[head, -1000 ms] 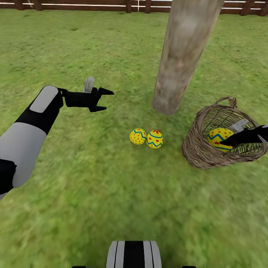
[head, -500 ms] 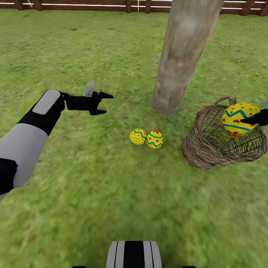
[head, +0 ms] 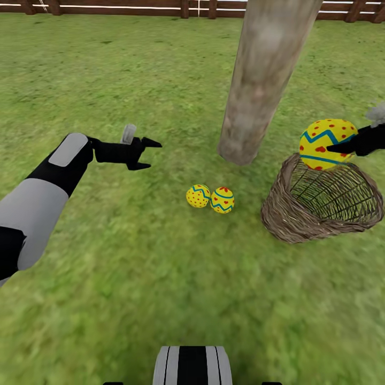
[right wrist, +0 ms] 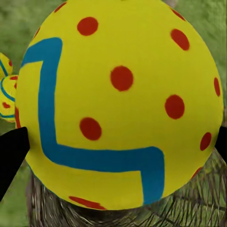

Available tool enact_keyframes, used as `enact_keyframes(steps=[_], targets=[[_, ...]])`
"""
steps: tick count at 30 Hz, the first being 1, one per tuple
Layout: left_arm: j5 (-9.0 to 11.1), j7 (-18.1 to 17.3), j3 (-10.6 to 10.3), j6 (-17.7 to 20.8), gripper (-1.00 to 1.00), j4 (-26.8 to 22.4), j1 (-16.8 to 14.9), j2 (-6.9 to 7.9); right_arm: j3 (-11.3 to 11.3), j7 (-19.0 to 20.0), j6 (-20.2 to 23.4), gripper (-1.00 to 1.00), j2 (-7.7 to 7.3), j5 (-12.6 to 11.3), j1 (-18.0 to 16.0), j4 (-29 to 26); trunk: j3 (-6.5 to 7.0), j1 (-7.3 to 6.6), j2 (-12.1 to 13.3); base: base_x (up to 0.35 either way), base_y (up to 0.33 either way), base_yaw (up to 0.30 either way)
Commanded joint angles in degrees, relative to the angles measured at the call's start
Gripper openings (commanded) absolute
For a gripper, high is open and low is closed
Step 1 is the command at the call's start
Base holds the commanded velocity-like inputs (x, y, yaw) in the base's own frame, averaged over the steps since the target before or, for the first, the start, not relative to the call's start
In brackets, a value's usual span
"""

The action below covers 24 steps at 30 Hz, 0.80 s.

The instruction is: Take the three Easter eggs out of the wicker basket on the lawn in the garden, then place them on the lawn next to a single tree (choose any tree) so that all three eggs are next to the same tree and none are left in the basket.

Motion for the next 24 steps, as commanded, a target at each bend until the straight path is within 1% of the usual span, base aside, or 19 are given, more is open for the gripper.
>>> enact_keyframes(steps=[1,2,3,4,5,6,7,8,10,12,13,15,17,19,21,22,24], targets=[[0.6,0.5,-0.2,0.0,1.00,0.1,0.0,0.11,0.2,0.0,0.3,-1.00,2.05,0.7,-1.4,1.5,-0.04,-0.01,0.0,0.000,0.000,0.000],[0.6,0.5,-0.2,0.0,1.00,0.2,0.0,0.17,0.3,0.0,0.3,-1.00,4.60,1.8,-4.2,4.0,-0.04,-0.01,0.0,0.000,0.000,0.000],[0.6,0.5,-0.3,0.1,1.00,0.3,0.0,0.22,0.7,0.0,0.3,-1.00,7.84,3.1,-8.0,7.5,-0.04,-0.01,0.0,0.000,0.000,0.000],[0.6,0.5,-0.3,0.1,1.00,0.4,0.0,0.49,1.8,0.0,0.4,-1.00,12.09,4.7,-11.5,11.1,-0.04,-0.01,0.0,0.000,0.000,0.000],[0.7,0.5,-0.3,0.1,1.00,0.5,0.0,0.72,2.8,0.0,0.4,-1.00,16.29,6.7,-13.3,13.4,-0.04,-0.01,0.0,0.000,0.000,0.000],[0.7,0.4,-0.3,0.2,1.00,0.6,0.0,0.98,3.3,0.0,0.5,-1.00,20.23,9.1,-14.3,15.0,-0.04,-0.01,0.0,0.000,0.000,0.000],[0.8,0.4,-0.3,0.2,1.00,0.6,0.0,1.26,3.6,0.0,0.4,-1.00,23.47,11.3,-14.8,16.7,-0.04,-0.01,0.0,0.000,0.000,0.000],[0.8,0.4,-0.3,0.2,1.00,0.7,0.0,1.76,3.7,0.1,0.3,-1.00,26.18,12.5,-15.1,18.4,-0.04,-0.01,0.0,0.000,0.000,0.000],[0.8,0.4,-0.3,0.3,1.00,0.7,0.0,2.62,3.3,0.0,0.4,-1.00,31.02,13.5,-15.4,21.0,-0.04,-0.01,0.0,0.000,0.000,0.000],[0.8,0.3,-0.3,0.3,1.00,1.1,0.0,3.46,2.6,-0.2,0.4,-1.00,34.89,14.3,-15.4,22.6,-0.04,-0.01,0.0,0.000,0.000,0.000],[0.8,0.3,-0.3,0.2,1.00,1.5,0.0,3.92,1.2,-0.6,0.5,-1.00,37.01,15.7,-15.5,23.7,-0.04,-0.01,0.0,0.000,0.000,0.000],[0.7,0.3,-0.3,0.2,1.00,2.3,0.0,4.13,-0.2,-0.8,0.5,-1.00,38.88,17.1,-15.5,24.5,-0.04,-0.01,0.0,0.000,0.000,0.000],[0.7,0.2,-0.3,0.2,1.00,2.5,0.0,4.18,-0.5,-0.9,0.4,-1.00,40.41,17.4,-15.4,26.5,-0.04,-0.01,0.0,0.000,0.000,0.000],[0.7,0.2,-0.3,0.2,1.00,2.6,0.0,4.26,-0.6,-0.9,0.5,-1.00,41.25,17.3,-15.4,27.7,-0.04,-0.01,0.0,0.000,0.000,0.000],[0.7,0.2,-0.3,0.2,1.00,2.7,0.0,4.62,-0.6,-0.9,0.5,-1.00,41.68,17.3,-15.4,28.0,-0.04,-0.01,0.0,0.000,0.000,0.000],[0.9,0.1,-0.3,0.3,1.00,2.7,0.0,5.40,-0.6,-0.9,0.3,-1.00,42.21,17.3,-15.3,28.1,-0.04,-0.01,0.0,0.000,0.000,0.000],[1.0,0.0,-0.3,0.3,1.00,2.7,0.0,6.21,-0.6,-1.1,0.1,-1.00,42.68,17.4,-14.8,28.2,-0.04,-0.01,0.0,0.000,0.025,0.000]])
